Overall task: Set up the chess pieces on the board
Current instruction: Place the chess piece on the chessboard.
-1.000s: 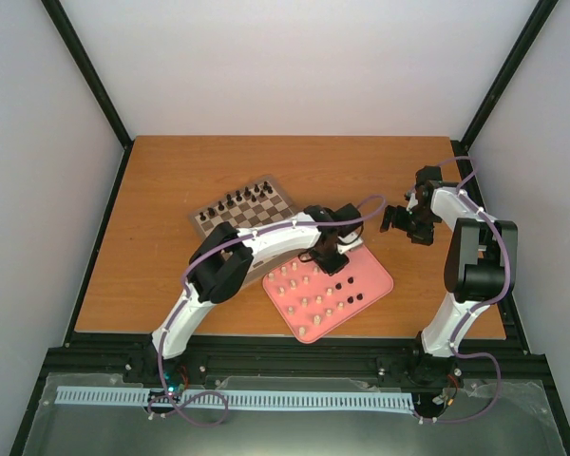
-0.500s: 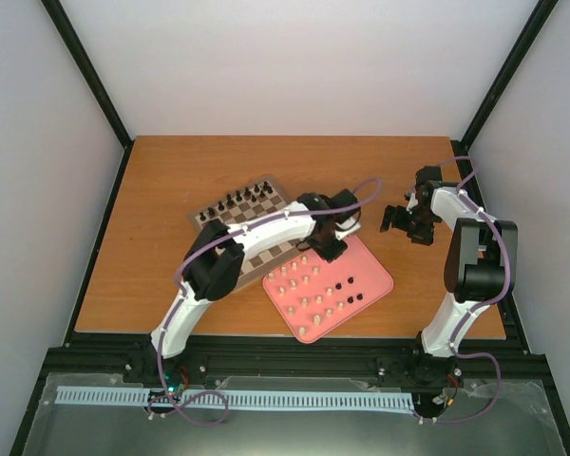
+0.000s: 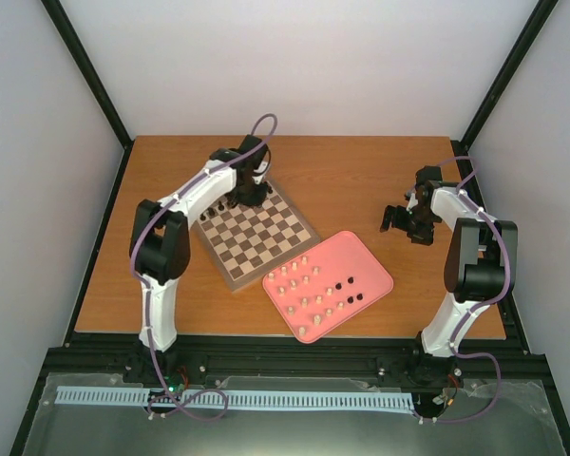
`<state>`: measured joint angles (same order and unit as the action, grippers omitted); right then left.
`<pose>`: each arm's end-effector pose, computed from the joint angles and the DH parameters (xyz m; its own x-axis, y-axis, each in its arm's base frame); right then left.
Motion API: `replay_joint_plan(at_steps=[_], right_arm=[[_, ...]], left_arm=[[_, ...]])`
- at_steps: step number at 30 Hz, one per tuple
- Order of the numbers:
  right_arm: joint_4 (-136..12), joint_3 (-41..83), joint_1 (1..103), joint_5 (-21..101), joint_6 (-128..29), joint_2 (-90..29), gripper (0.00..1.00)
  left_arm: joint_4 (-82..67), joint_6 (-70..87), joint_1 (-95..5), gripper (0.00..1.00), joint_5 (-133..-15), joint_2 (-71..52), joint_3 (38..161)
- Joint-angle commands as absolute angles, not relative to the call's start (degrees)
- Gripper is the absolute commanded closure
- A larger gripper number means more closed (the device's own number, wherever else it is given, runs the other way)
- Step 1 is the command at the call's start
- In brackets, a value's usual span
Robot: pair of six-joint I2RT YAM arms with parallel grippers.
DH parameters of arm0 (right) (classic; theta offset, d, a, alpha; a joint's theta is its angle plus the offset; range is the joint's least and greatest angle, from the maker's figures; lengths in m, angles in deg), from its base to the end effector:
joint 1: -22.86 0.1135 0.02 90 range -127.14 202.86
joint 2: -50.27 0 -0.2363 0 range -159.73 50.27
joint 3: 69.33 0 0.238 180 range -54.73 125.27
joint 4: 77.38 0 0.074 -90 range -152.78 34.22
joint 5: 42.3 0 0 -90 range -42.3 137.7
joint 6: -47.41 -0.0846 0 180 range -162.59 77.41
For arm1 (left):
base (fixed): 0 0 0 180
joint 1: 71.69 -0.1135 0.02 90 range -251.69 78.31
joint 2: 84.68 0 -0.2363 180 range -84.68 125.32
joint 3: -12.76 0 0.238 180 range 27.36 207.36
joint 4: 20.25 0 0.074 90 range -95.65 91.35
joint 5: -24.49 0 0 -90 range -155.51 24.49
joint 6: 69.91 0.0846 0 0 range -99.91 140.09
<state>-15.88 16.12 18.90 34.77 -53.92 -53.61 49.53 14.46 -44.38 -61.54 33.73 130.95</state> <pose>0.3304 -0.0039 0.1136 -0.9575 0.2582 -0.1282 0.2207 0.9427 0.2504 0.3800 -0.1896 0.1716 -0.8738 0.3410 -0.3468 0.3526 0.9352 0.0312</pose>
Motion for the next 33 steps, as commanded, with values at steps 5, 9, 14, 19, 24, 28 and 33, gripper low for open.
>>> replay_joint_plan(at_steps=[5,9,14,19,24,28,33], right_arm=[[-16.02,16.07,19.42,34.75,-53.22,-53.63,0.0],[-15.99,15.94,19.38,34.88,-53.15,-53.62,0.0],[-15.9,16.16,19.4,34.95,-53.11,-53.86,0.0],[-15.79,16.21,19.37,35.0,-53.0,-54.13,0.0],[-15.76,16.27,19.41,35.02,-52.96,-54.31,0.0],[-15.78,16.37,19.35,34.82,-52.96,-54.63,0.0],[-15.76,16.46,19.39,34.79,-52.96,-54.76,0.0]], left_arm=[[47.06,11.58,-48.92,0.95,-58.74,36.16,130.04],[46.37,11.39,-49.26,0.95,-57.75,37.98,130.83],[45.77,10.96,-49.53,0.95,-57.09,39.99,131.72],[45.42,10.96,-49.74,0.93,-56.35,41.1,132.45],[45.13,11.03,-50.09,0.91,-56.03,41.49,132.65],[45.09,10.95,-50.24,0.91,-55.67,41.74,132.74],[44.85,11.03,-50.42,0.91,-55.6,41.9,132.74]])
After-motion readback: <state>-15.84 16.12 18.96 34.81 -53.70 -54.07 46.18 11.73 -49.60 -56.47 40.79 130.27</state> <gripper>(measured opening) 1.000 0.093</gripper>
